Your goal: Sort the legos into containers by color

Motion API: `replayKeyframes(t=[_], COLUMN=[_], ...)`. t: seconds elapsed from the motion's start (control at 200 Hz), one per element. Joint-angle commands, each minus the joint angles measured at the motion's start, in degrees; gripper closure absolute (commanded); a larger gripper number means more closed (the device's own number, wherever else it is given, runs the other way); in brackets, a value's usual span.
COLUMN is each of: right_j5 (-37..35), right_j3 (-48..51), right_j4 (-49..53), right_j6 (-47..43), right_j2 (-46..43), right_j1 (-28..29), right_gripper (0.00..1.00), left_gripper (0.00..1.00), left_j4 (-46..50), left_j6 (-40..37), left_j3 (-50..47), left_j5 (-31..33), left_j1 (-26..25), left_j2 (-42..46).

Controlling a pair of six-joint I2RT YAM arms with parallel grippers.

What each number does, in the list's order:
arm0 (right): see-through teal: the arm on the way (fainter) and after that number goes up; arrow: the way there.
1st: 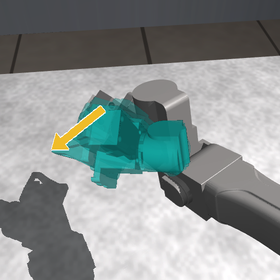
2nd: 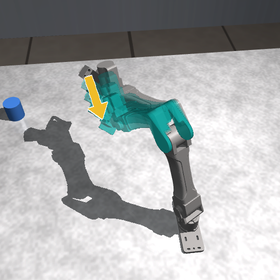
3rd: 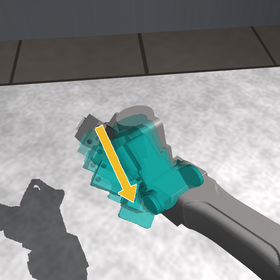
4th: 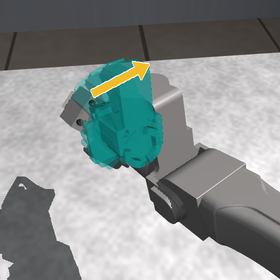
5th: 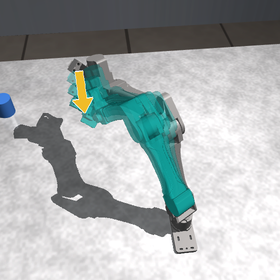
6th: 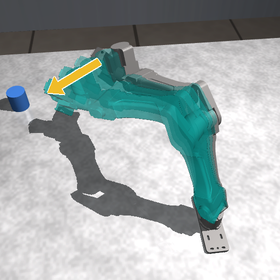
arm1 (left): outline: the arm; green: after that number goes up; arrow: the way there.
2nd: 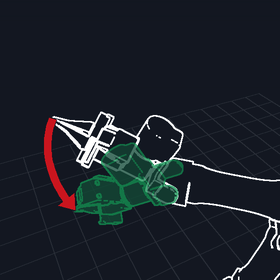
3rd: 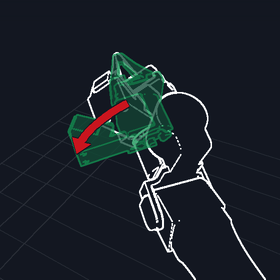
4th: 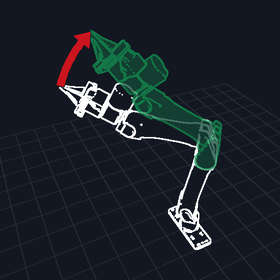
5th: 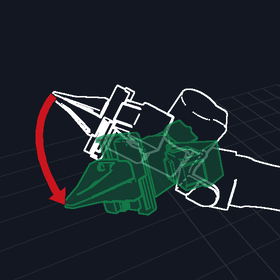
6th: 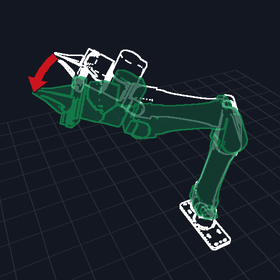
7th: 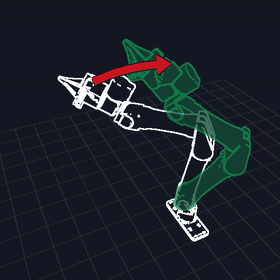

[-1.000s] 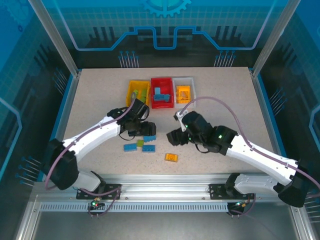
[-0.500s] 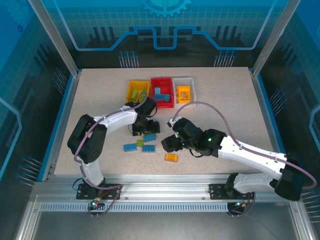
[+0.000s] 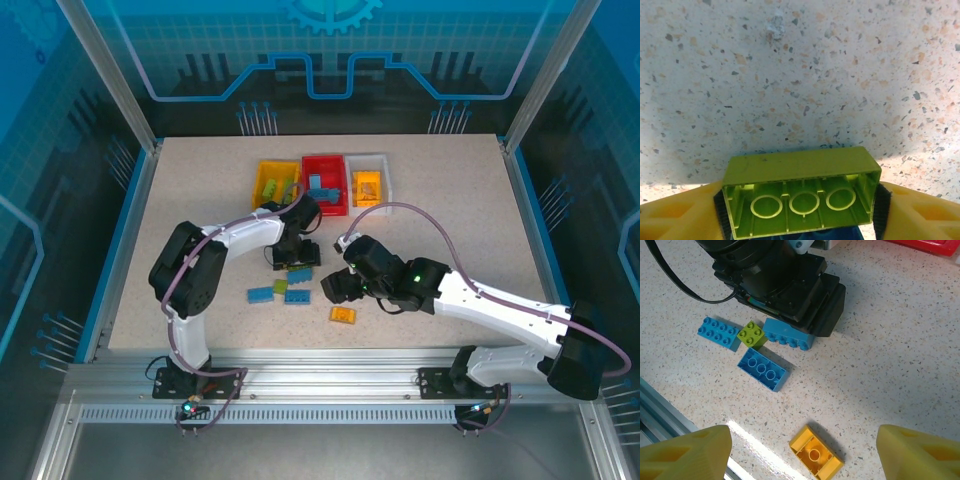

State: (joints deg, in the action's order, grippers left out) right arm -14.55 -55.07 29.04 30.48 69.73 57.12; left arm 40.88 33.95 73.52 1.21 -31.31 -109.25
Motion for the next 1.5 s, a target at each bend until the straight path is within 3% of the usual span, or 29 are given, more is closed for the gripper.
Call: replayKeyframes(t=[0.0,0.18,0.365,0.7,0.93,1.176,1.496], right_j5=[-0.9,0.4,5.0,9.4,10.4,11.0,11.8], right_j3=[-0.7,-0.6,-1.0,-13.0,-19.7,-19.4,-21.3], right_j4=[-0.4,-2.6,-13.5,-19.8,-18.1,-18.2,-16.8], right_j6=[1.0,0.5,0.0,1.5,2.3,3.5,3.6], right_j2=[-0.5,-1.0,-0.3,12.9,20.1,21.6,22.5], right_j1=[0.4,0.4,-2.1,-10.0,-11.2,-11.5,-11.9], right_gripper=[0.22,0.23,0.23,0.23,0.23,0.23,0.21], left_gripper=[0.36,0.39,0.39,0.37,0.37,0.33,0.24], left_j4=[1.1,4.0,7.9,7.5,9.6,8.2,8.2], left_j6=[0.1,-0.7,-6.1,-20.6,-20.9,-19.7,-18.3], left_j3=[0.7,3.2,11.6,33.6,47.0,52.7,53.0], left_j5=[2.3,5.1,4.8,3.0,1.9,0.7,-1.6], left_j1=[-0.4,0.0,6.7,16.9,20.1,20.7,20.7], left_j2=[0.8,6.6,8.4,-5.1,-16.9,-23.4,-25.3])
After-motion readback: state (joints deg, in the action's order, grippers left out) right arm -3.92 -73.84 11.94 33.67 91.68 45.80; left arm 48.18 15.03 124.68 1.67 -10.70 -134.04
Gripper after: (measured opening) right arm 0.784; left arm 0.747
